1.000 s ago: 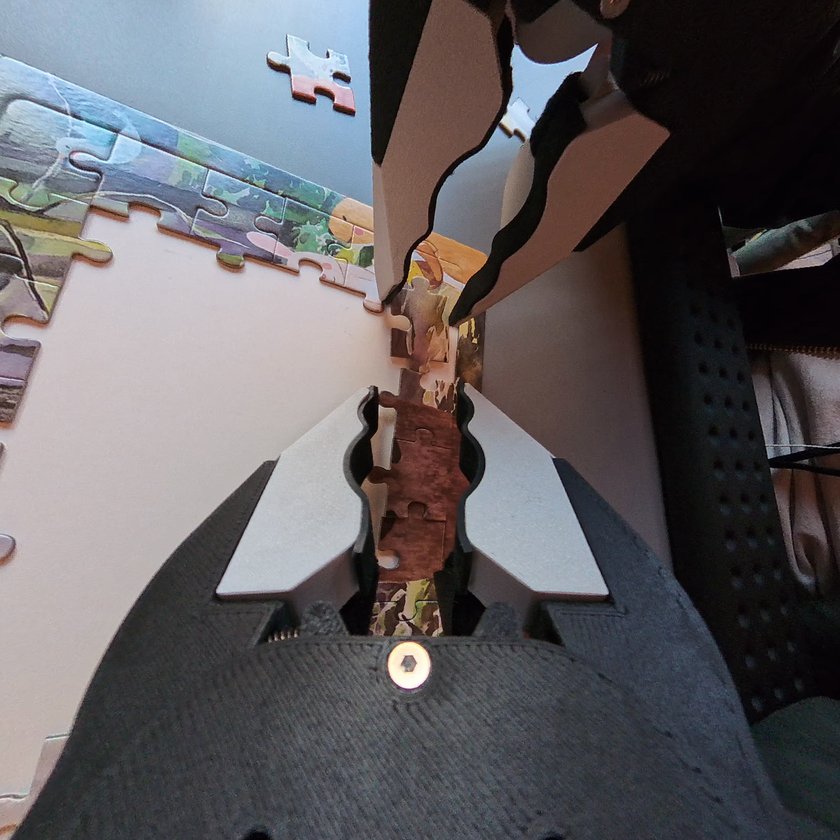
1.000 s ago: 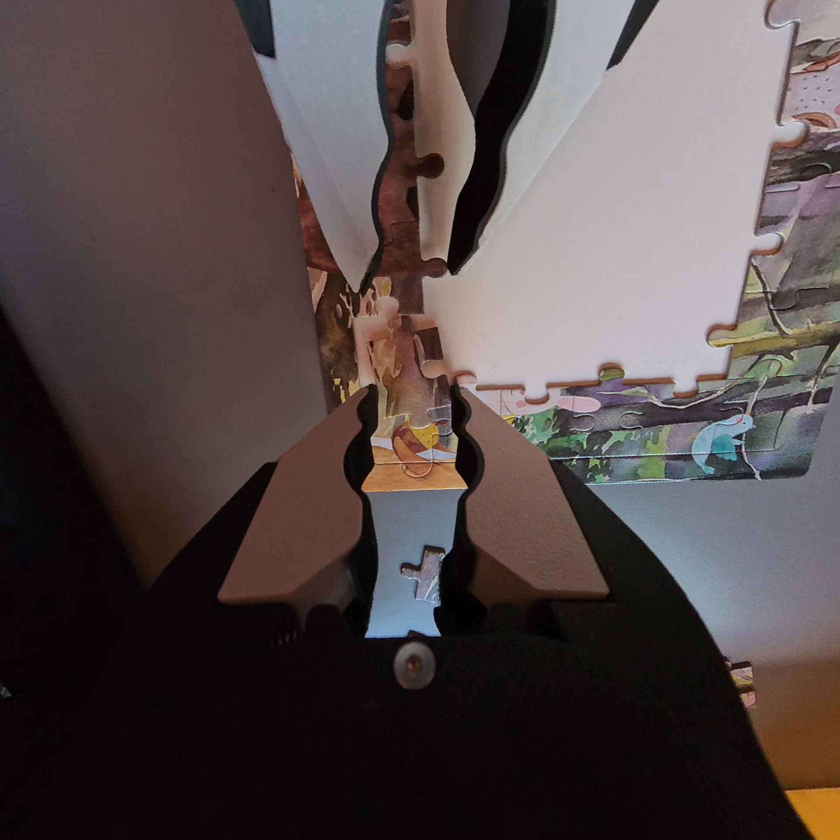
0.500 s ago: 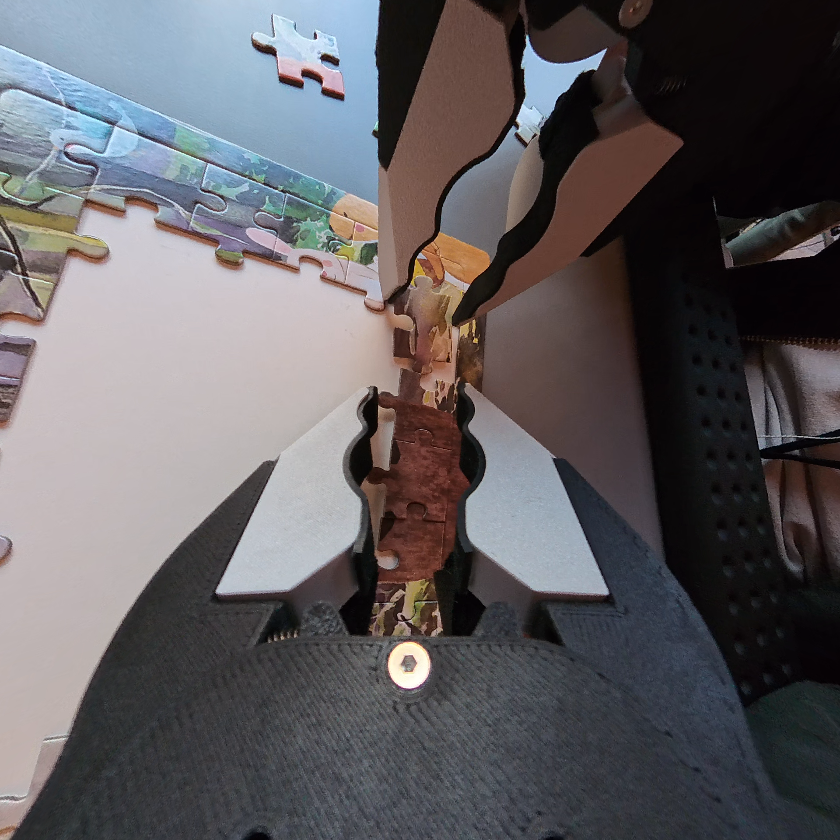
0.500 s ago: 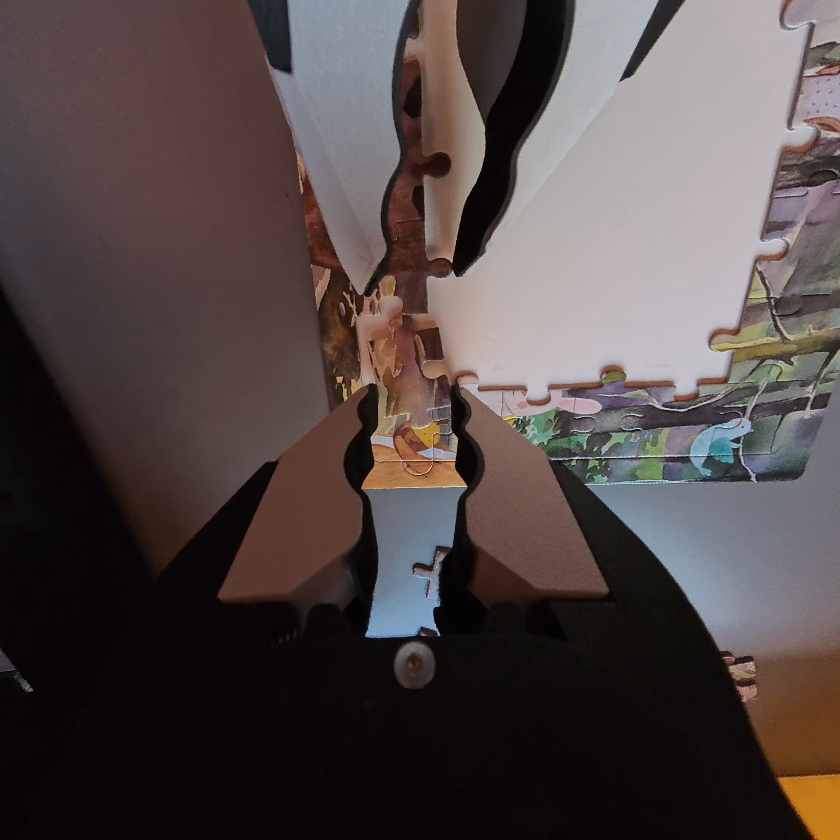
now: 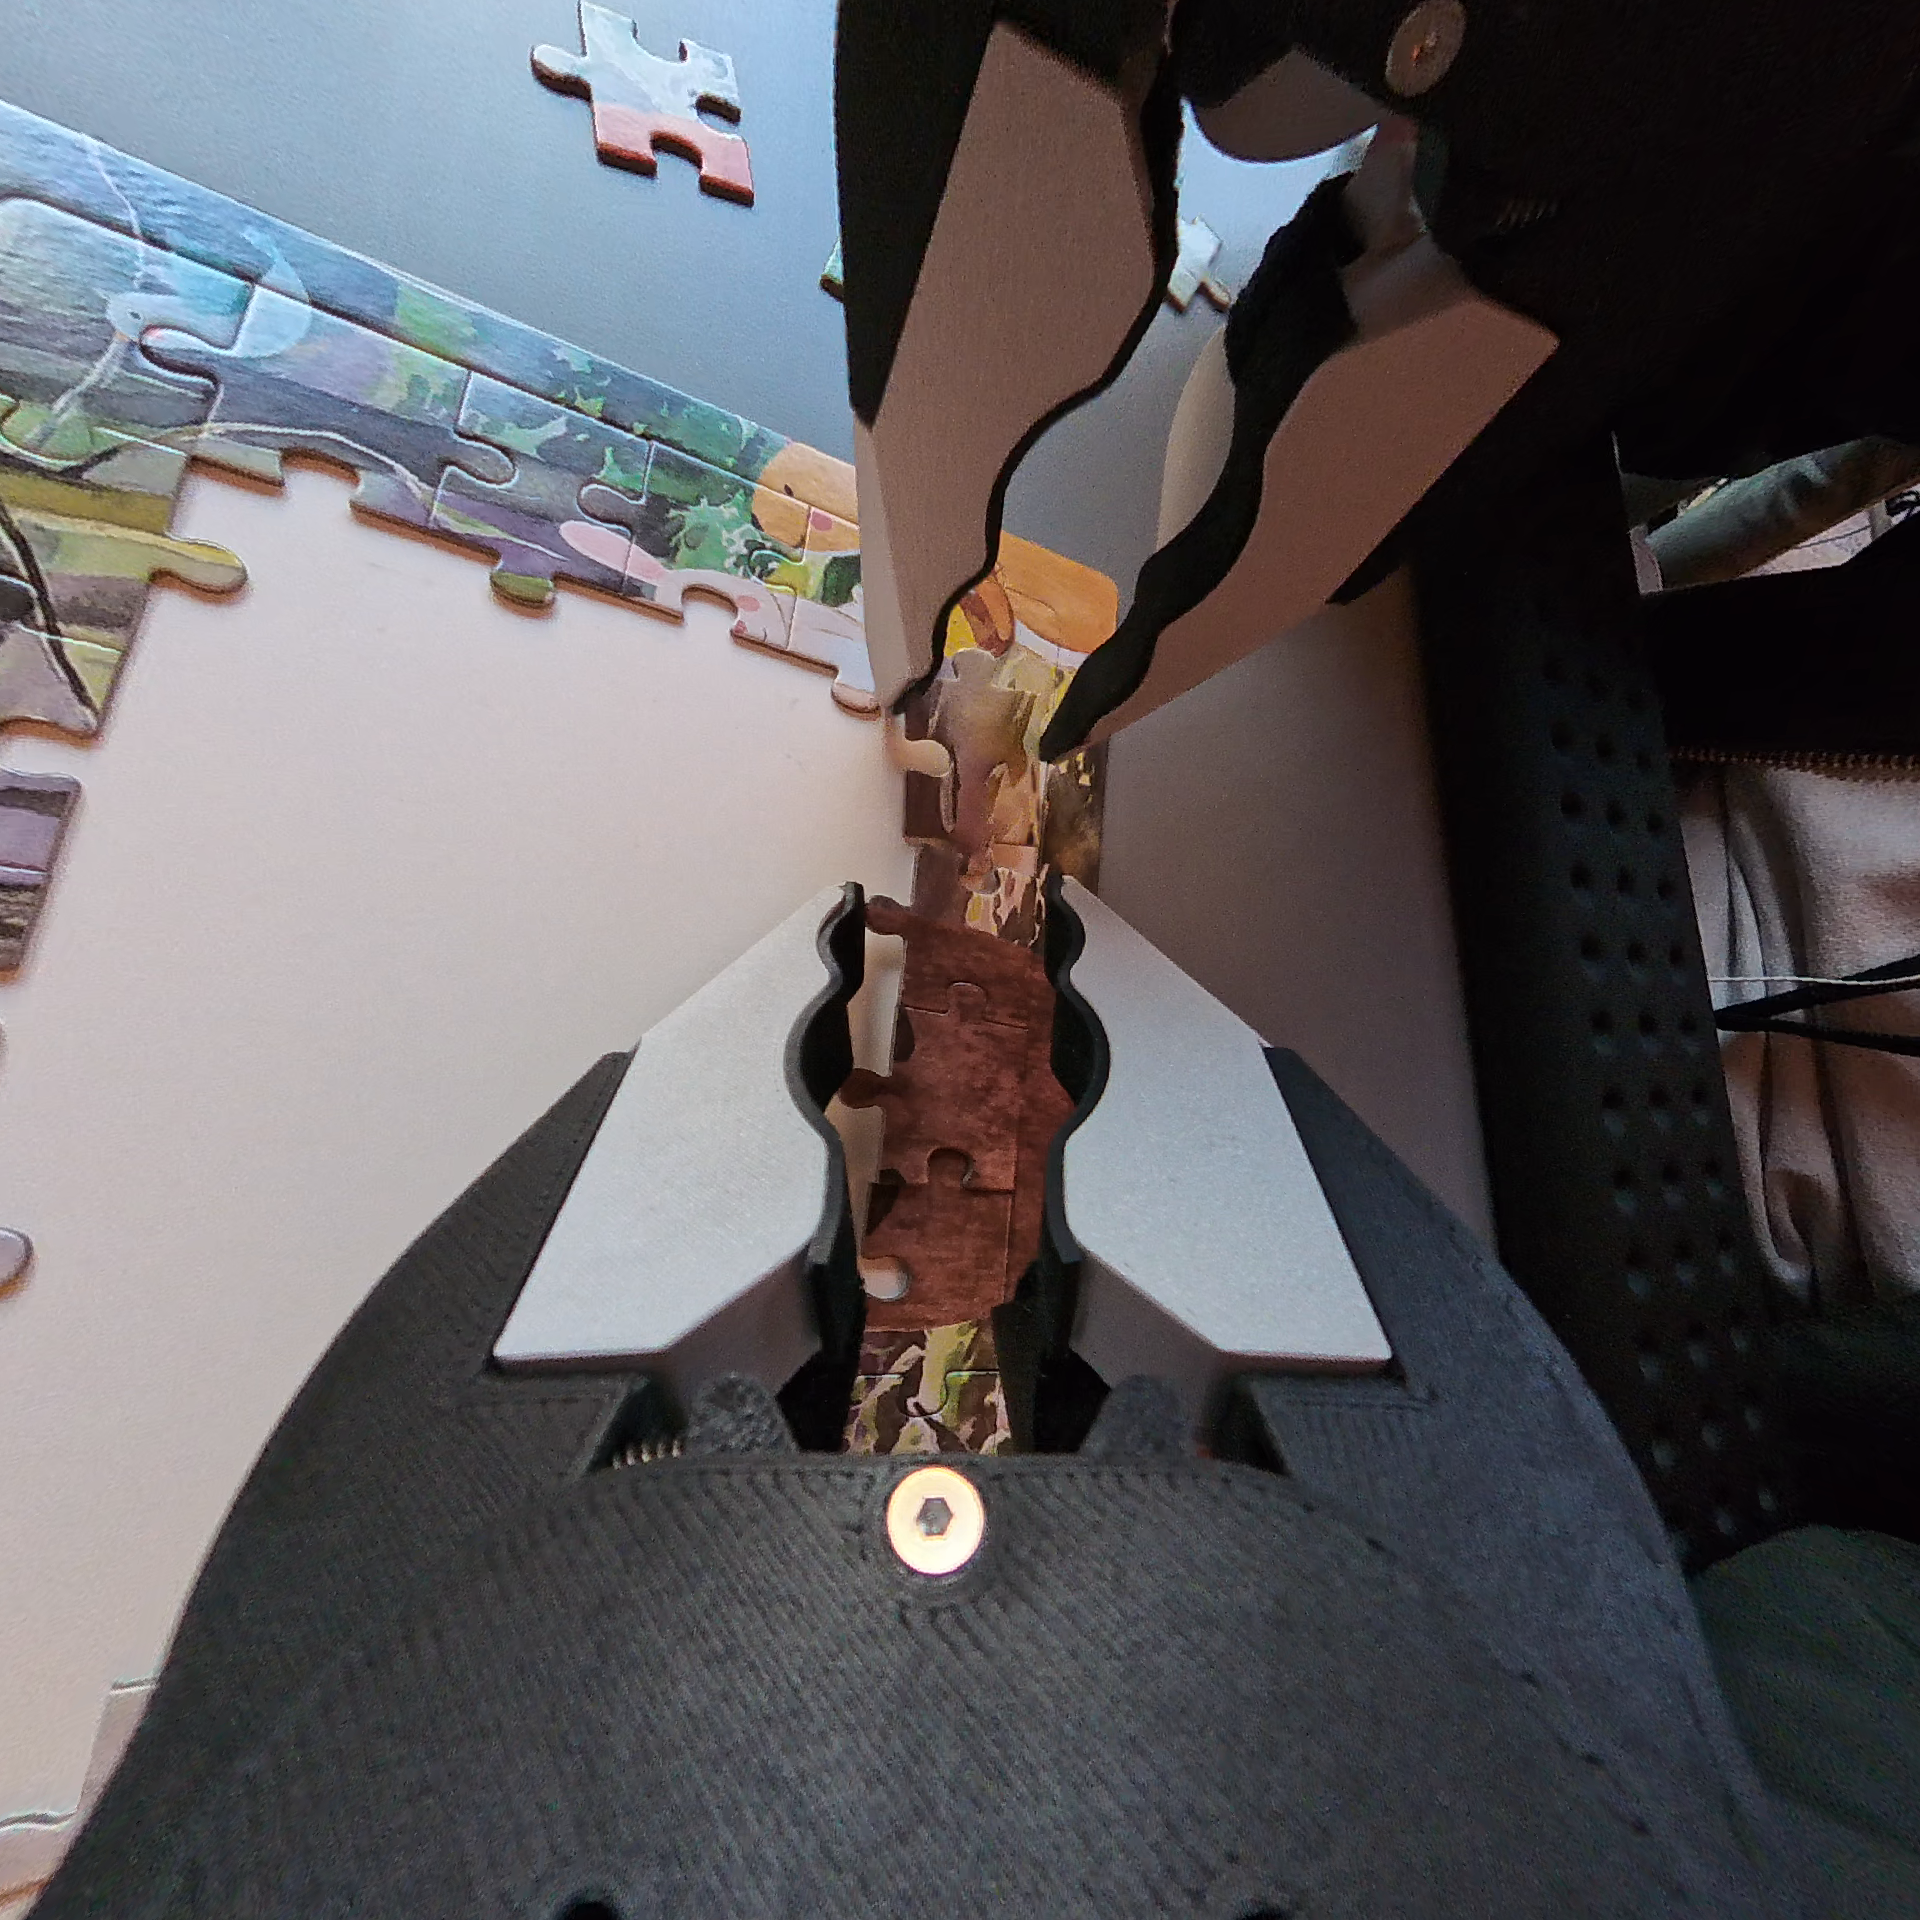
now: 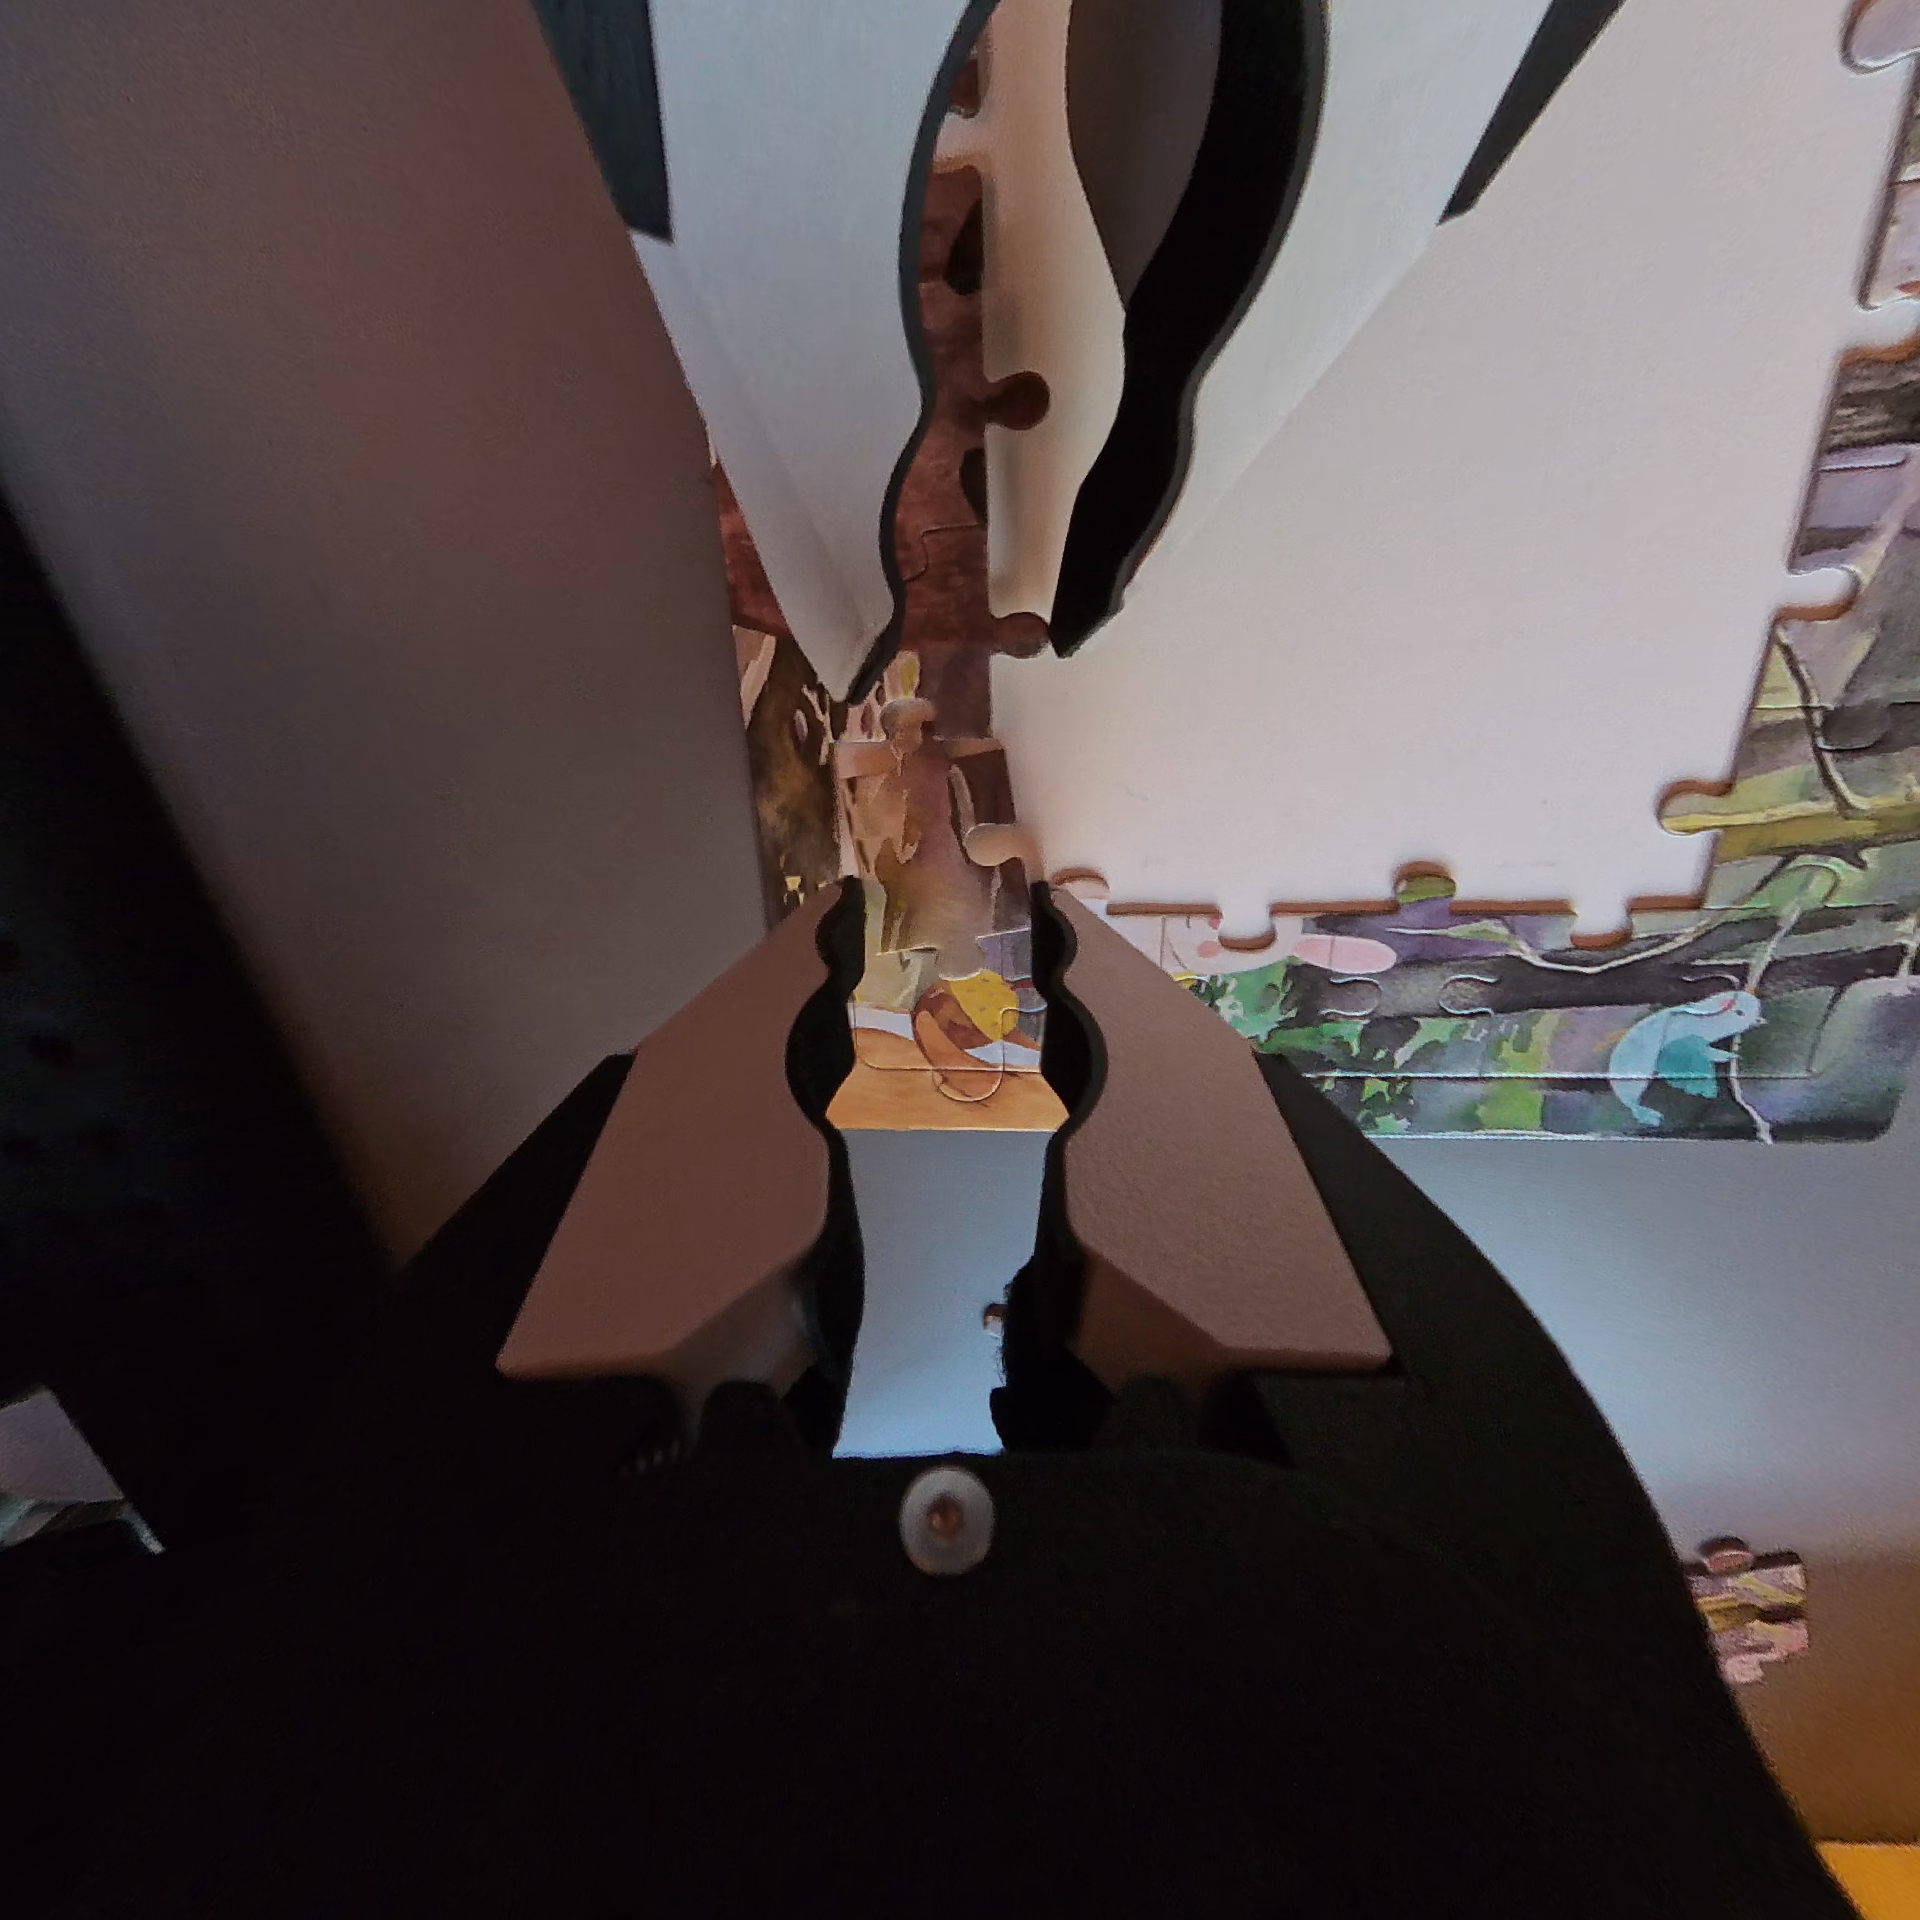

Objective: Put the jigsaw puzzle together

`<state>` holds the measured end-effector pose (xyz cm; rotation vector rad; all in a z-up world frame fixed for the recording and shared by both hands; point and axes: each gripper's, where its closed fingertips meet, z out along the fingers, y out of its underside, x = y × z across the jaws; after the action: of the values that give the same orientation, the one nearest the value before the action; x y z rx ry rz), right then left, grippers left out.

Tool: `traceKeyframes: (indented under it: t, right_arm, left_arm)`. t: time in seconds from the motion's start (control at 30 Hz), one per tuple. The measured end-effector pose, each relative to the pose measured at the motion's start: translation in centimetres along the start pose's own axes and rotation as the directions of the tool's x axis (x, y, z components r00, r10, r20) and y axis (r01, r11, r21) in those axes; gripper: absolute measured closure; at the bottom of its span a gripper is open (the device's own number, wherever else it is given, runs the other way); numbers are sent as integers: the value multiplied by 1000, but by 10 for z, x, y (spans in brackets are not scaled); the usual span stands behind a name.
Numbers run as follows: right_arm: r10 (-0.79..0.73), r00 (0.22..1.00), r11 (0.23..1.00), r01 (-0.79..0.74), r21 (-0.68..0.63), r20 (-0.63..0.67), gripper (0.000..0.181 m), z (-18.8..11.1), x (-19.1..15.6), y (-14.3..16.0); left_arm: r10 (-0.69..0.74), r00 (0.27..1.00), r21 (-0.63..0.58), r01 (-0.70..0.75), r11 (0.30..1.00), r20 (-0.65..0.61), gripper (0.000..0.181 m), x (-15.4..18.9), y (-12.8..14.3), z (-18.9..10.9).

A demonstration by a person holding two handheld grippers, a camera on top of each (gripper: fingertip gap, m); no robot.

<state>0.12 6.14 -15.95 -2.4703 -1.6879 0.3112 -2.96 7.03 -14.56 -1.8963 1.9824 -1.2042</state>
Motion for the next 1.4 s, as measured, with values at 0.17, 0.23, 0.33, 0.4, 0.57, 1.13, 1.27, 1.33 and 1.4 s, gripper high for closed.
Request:
traceKeyframes:
  t: [0.17, 0.23, 0.33, 0.4, 0.57, 1.13, 1.27, 1.33, 1.4]
  right_arm:
    - [23, 999, 1000, -23, 15, 31, 150, 2, -4, -7]
    - [30, 999, 999, -31, 13, 33, 150, 3, -4, -6]
    - [35, 999, 999, -36, 17, 35, 150, 3, -6, -8]
    - [41, 999, 999, -42, 16, 35, 150, 3, -7, -9]
    - [41, 998, 999, -42, 23, 42, 149, 3, -9, -10]
    - [-36, 997, 982, 47, 181, -65, 168, -27, -6, 8]
    - [123, 986, 972, -96, 214, -117, 181, -11, 2, 22]
    - [123, 984, 960, -86, 267, -125, 181, -7, 1, 17]
    - [110, 986, 951, -68, 302, -123, 181, -7, -2, 13]
  left_arm:
    - [-4, 1000, -6, 4, 1000, -7, 150, 1, 1, 1]
    - [-6, 1000, -12, 6, 1000, -7, 150, 1, 2, 2]
    - [-9, 1000, -20, 9, 1000, -4, 150, 1, 4, 2]
    - [-12, 1000, -23, 11, 1000, -3, 150, 1, 4, 3]
    - [-18, 1000, -17, 19, 1000, 10, 149, -1, 3, 2]
    - [139, 902, -178, -70, 981, 409, 123, 15, -7, -32]
    - [181, 859, -200, -94, 975, 479, 125, 22, 14, -27]
    - [219, 834, -186, -142, 972, 507, 126, 24, 21, -20]
    - [244, 800, -167, -181, 969, 548, 128, 19, 26, -17]
